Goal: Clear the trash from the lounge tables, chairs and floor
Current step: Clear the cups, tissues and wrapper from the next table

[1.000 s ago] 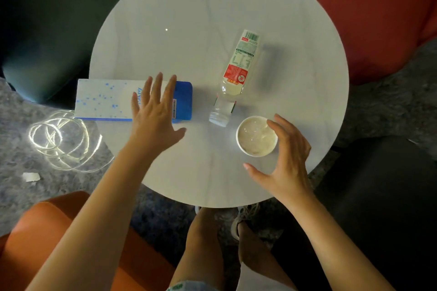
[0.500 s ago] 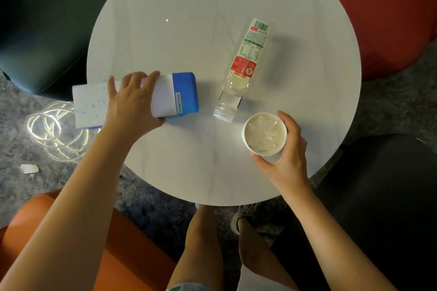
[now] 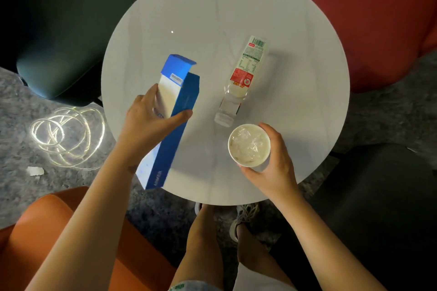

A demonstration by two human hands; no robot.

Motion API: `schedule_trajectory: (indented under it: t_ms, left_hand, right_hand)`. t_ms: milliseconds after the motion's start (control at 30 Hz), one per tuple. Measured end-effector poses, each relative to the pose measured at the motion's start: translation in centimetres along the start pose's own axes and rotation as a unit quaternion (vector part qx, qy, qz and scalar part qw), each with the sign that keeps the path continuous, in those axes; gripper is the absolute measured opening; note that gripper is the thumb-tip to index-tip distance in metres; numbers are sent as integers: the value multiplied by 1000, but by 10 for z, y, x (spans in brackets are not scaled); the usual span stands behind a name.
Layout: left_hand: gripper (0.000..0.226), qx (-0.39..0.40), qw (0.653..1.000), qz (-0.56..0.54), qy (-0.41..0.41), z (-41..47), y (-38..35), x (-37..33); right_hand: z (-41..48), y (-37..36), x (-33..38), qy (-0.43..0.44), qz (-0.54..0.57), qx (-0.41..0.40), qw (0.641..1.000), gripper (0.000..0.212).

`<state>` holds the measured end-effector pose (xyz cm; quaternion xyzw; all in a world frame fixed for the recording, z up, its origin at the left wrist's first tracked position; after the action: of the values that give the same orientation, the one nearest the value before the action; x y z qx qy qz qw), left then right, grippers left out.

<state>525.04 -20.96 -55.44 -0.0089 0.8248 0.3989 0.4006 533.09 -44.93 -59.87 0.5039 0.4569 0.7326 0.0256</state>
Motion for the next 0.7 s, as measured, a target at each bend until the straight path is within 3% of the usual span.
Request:
schedule_trajectory:
  t_ms: [67, 133, 233, 367, 533, 700]
  left_hand:
    - [50, 77, 987, -135, 33, -5, 4, -7]
    - [43, 149, 947, -273, 76, -12, 3, -13]
    - [38, 195, 903, -370, 102, -22, -4, -21]
    - [38, 231, 887, -387, 104, -38, -17, -37]
    - [55, 206, 910, -325, 151, -48, -25, -49]
    - [59, 221, 922, -290, 126, -53, -26, -54]
  right_hand:
    - [1, 3, 4, 11, 6, -5, 1000, 91]
    - [3, 7, 11, 17, 19, -6, 1000, 91]
    - [8, 13, 24, 7, 46, 4, 999, 91]
    - [16, 20, 38, 1, 85, 9, 996, 87]
    - [18, 29, 42, 11, 69, 22, 997, 83]
    - [15, 32, 42, 0, 73, 20, 997, 83]
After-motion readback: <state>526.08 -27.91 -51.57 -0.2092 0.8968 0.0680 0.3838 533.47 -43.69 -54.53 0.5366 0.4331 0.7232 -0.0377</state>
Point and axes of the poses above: each hand's wrist, its own z-axis towards the middle knuckle, its own y-axis out of the back of the hand, x = y × z, the point moved 1 cm from there along z, towards the middle knuckle, and after that the axes turned 3 degrees about -z, right-handed, at the moved point
